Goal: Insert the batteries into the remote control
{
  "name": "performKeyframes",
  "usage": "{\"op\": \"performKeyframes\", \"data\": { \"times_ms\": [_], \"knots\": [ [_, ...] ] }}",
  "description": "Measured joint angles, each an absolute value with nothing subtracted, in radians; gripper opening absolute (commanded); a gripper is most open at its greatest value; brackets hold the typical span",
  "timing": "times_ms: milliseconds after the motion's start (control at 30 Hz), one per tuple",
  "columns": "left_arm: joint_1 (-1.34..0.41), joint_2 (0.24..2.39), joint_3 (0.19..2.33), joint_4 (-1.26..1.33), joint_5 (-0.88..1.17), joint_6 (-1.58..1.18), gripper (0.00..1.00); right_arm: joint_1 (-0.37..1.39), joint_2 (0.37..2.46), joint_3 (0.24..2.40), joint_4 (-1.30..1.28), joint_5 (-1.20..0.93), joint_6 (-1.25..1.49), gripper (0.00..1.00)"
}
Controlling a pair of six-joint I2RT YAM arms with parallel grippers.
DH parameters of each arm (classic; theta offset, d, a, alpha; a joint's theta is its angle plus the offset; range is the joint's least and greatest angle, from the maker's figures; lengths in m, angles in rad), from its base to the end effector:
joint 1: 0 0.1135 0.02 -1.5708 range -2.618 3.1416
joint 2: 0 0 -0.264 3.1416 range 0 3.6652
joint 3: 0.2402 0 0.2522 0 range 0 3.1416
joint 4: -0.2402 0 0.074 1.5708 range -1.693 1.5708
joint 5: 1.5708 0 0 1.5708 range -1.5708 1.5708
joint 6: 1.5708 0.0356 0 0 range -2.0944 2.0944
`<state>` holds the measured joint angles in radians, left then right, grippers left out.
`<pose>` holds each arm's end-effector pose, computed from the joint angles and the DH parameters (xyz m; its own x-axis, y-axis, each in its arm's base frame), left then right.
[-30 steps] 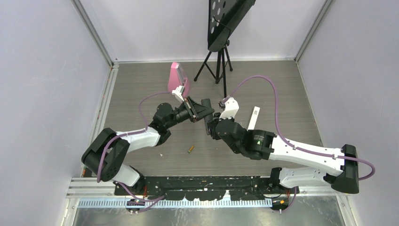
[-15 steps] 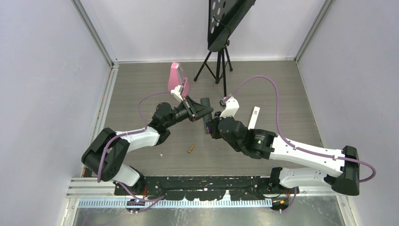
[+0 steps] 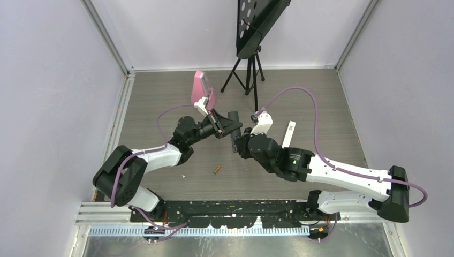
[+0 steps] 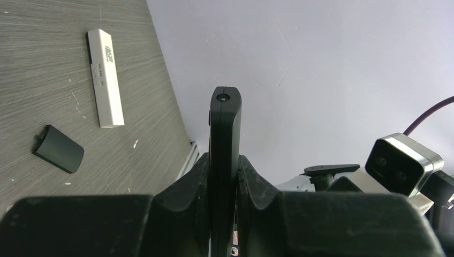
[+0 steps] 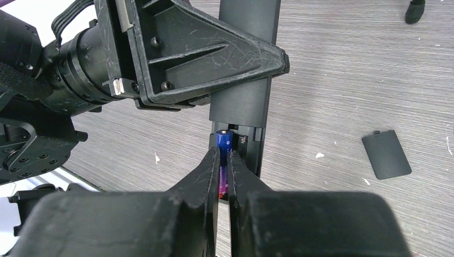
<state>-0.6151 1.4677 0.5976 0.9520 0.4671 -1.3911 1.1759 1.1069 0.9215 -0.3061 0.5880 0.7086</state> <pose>0.2374 -0.1874 0.2362 -0.8556 -0.4711 -0.2144 0.2233 0.0376 -0.9740 0.1125 0.2186 0.3145 -0.5152 0.1713 -0.8398 -0.3221 0.8693 0.3750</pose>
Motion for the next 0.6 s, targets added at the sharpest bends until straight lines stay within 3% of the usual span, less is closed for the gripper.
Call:
{"op": "performKeyframes", "data": {
  "times_ms": [600],
  "knots": [
    [-0.612,1.465,0.598,0.857,0.482,-1.352,0.0,1.164,1.103,0.825,-0.204,0.509,0.706,0.04]
  ]
}}
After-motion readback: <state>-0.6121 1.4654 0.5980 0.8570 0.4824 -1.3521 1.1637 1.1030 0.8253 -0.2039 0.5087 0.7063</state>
